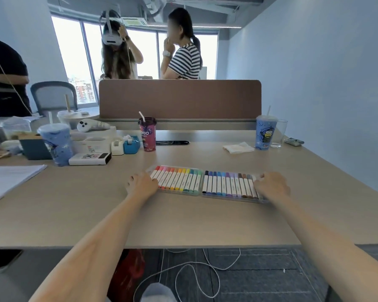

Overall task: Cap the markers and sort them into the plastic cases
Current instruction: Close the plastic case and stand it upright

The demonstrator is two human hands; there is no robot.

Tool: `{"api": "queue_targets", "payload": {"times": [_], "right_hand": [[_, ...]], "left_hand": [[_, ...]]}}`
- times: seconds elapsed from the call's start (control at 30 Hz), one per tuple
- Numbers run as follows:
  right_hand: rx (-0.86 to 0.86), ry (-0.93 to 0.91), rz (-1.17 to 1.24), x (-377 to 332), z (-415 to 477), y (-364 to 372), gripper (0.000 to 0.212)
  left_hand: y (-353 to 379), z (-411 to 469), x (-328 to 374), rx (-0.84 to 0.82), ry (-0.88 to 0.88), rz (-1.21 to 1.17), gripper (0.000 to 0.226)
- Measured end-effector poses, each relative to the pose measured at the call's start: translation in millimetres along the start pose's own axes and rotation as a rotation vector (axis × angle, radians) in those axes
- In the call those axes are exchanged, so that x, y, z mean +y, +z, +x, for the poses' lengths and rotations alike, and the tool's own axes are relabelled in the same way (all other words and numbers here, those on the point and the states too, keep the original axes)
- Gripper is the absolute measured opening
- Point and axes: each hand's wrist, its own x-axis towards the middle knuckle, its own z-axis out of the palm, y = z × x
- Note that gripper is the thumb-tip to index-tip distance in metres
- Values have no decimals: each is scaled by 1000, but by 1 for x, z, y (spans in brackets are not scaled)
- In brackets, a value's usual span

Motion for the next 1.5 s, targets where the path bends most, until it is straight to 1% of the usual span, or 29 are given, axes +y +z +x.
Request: {"api": "queue_targets", "payload": {"times": [0.07, 0.13, 0.17, 0.27, 0.37, 0.43, 0.5, 0.53, 0.6, 0.63, 0.67, 0.73, 0.77, 0.83, 0.87, 0.9, 1.0, 1.03, 1.13, 1.17, 1.23, 1.27, 1.33, 1.37, 1.4, 1.43, 1.5], "right_hand": [[-50, 23, 30, 2, 1, 0, 24], [-72, 37, 81, 3, 4, 1, 25], [-73, 50, 133, 1, 4, 1, 30], [-32, 89, 344, -8, 1, -8, 43], [32, 28, 511, -19, -1, -21, 44], [64, -66, 607, -30, -4, -28, 47], [74, -136, 712, -41, -9, -32, 61], [70, -141, 772, -46, -12, -33, 67], [69, -154, 873, -56, -14, -33, 75], [69, -150, 916, -61, -14, -32, 74], [66, -147, 954, -65, -12, -31, 67], [44, -155, 1053, -77, -15, -31, 40], [1, -157, 1141, -83, -19, -31, 34], [-114, -162, 1281, -93, -28, -30, 42], [-161, -175, 1296, -98, -32, -29, 48], [-200, -194, 1287, -103, -36, -28, 53], [-252, -275, 1231, -114, -44, -24, 64], [-258, -302, 1217, -117, -46, -24, 64], [-266, -370, 1167, -122, -50, -21, 64], [-273, -388, 1140, -122, -52, -21, 64], [-297, -419, 1103, -122, -54, -19, 59], [-300, -439, 1091, -122, -56, -20, 51], [-311, -495, 1030, -122, -58, -22, 33], [-301, -522, 993, -120, -57, -23, 25], [-252, -553, 930, -117, -55, -23, 18], [-159, -581, 846, -112, -51, -23, 19], [63, -613, 731, -101, -41, -22, 41]], "left_hand": [[0, 1, -6, -34, -54, -20, 55], [1, 6, -8, -44, -56, -108, 52], [-1, 8, -8, -34, -69, -198, 50], [-6, 15, -10, -2, -114, -587, 48], [-14, 14, -6, 104, -53, -818, 51], [-22, 10, 2, 144, 12, -961, 46], [-32, 1, 14, 144, 79, -1094, 44], [-37, -3, 20, 151, 109, -1143, 48], [-44, -9, 32, 145, 174, -1184, 56], [-46, -13, 38, 134, 213, -1180, 57], [-48, -18, 45, 122, 254, -1174, 56], [-52, -30, 60, 98, 349, -1158, 51], [-53, -36, 68, 84, 396, -1158, 47], [-52, -43, 82, 35, 466, -1150, 33], [-52, -45, 88, 3, 490, -1131, 29], [-51, -48, 94, -35, 512, -1102, 31], [-49, -59, 111, -137, 601, -1004, 62], [-50, -63, 116, -166, 628, -986, 66], [-47, -64, 124, -226, 663, -899, 65], [-45, -63, 125, -194, 666, -846, 63], [-40, -63, 128, -69, 656, -746, 54], [-39, -63, 129, -14, 640, -736, 47], [-42, -65, 128, 42, 611, -798, 33], [-45, -65, 127, 44, 593, -855, 28], [-47, -63, 124, 38, 578, -910, 24], [-49, -62, 120, 25, 576, -947, 22], [-52, -61, 114, -63, 607, -972, 23]]}}
